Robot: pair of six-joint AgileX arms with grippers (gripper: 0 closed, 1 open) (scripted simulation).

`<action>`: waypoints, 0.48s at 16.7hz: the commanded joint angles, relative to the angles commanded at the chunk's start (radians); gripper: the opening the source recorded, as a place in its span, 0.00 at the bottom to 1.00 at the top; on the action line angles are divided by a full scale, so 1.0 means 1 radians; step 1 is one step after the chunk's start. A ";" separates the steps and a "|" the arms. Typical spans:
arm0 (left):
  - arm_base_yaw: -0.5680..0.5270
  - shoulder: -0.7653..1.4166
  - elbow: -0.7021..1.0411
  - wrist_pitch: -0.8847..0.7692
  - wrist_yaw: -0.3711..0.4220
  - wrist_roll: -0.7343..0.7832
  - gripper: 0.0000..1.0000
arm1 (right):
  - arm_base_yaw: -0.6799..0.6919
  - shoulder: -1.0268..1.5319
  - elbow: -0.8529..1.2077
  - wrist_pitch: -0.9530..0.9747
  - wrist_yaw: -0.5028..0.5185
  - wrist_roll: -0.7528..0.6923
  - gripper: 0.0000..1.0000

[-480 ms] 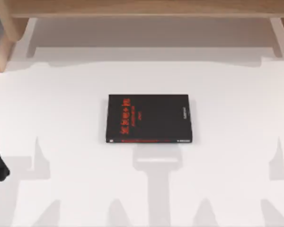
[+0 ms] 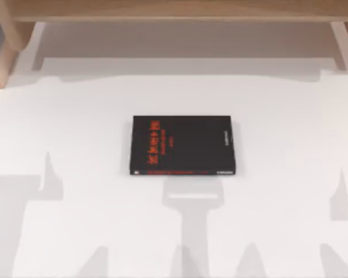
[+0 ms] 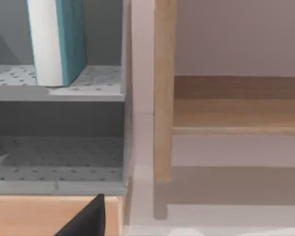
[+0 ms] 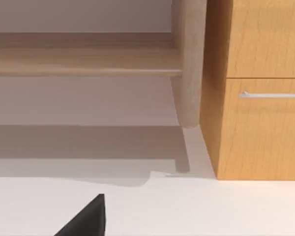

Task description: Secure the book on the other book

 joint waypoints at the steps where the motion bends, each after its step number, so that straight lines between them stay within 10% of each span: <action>1: 0.014 0.073 0.054 0.024 0.015 0.000 1.00 | 0.000 0.000 0.000 0.000 0.000 0.000 1.00; 8: 0.130 0.756 0.522 0.231 0.147 -0.001 1.00 | 0.000 0.000 0.000 0.000 0.000 0.000 1.00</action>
